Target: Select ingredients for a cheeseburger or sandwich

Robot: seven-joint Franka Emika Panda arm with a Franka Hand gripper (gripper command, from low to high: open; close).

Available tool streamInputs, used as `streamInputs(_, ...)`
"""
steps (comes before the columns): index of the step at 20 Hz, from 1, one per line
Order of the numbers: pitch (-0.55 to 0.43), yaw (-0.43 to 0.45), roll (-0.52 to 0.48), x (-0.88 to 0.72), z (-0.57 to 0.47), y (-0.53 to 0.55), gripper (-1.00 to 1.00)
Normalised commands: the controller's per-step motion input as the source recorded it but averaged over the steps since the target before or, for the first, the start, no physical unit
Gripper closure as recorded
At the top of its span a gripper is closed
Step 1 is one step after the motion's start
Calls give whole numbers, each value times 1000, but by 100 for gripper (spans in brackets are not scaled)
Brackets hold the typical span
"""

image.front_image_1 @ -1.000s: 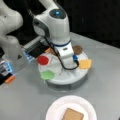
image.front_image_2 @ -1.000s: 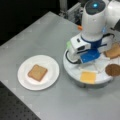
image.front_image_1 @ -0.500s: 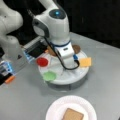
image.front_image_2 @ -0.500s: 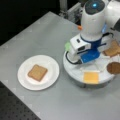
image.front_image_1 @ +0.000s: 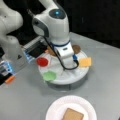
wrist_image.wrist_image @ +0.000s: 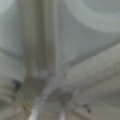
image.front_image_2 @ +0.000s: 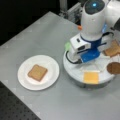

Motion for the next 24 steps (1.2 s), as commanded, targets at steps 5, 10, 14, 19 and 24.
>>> streamInputs(5,102,-246,136,-32,164,99,-100)
streamInputs(10,88,-164,128,5,89,106,-100)
streamInputs(14,91,-136,125,-17,122,77,-100)
streamInputs(19,69,-156,101,-38,190,43,-100)
streamInputs(24,43,-180,80,-39,314,-7,-100)
